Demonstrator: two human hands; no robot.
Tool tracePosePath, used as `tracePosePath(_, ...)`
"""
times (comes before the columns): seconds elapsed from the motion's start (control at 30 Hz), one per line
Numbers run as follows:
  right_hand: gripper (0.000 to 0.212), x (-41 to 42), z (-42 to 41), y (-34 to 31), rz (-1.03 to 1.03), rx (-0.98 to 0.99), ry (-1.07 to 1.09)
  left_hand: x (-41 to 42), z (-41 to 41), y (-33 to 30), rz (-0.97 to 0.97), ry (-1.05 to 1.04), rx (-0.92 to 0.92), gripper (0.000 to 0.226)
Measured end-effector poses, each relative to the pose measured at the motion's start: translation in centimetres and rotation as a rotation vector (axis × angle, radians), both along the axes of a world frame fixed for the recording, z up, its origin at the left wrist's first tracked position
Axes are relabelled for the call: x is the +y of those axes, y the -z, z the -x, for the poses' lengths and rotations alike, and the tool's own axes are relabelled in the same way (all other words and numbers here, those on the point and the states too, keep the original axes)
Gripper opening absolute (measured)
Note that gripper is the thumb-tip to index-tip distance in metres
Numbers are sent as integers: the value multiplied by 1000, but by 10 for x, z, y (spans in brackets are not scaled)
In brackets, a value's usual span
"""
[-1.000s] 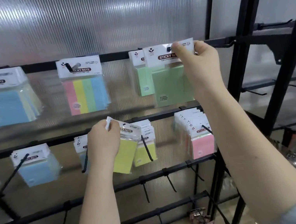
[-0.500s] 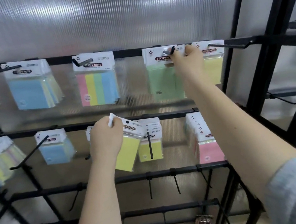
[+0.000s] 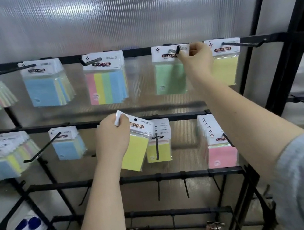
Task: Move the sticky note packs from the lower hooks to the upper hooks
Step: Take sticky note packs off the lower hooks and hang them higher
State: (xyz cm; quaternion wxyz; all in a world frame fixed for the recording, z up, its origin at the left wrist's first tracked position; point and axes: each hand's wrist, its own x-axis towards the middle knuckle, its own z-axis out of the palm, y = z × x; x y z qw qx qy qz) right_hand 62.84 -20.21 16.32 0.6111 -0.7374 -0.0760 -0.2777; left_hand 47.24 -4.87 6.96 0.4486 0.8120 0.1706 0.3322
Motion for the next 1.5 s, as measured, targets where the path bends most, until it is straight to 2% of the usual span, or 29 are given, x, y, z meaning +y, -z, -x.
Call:
tracePosePath(0.17,12,-27,11,27,-15,40,-40,-10,0,-1,9,10,-32,37)
tracePosePath(0.33,15,-69,26,63,49,175,-159,-34,1,-7,-34,27,-86,39)
tracePosePath(0.67,26,-145,30,137,222,344,-41,-96,-7,-21,-86,203,-232,41)
tracePosePath(0.8,33,-151,37,156,234,384,-39,-129,-14,-43,-22,302,-357,42)
tracePosePath(0.97,18,-156,54,168,200,325,-21,-164,-26,-75,-7,364,-484,42)
tracePosePath(1.1,18,-158,54,184,201,364,-42,-181,-40,-91,-31,383,-556,36)
tracePosePath(1.17,27,-158,56,188,193,392,-40,-185,-51,-93,-43,379,-570,40)
tracePosePath(1.5,27,-156,54,193,176,422,-13,-198,-76,-88,-73,368,-527,43)
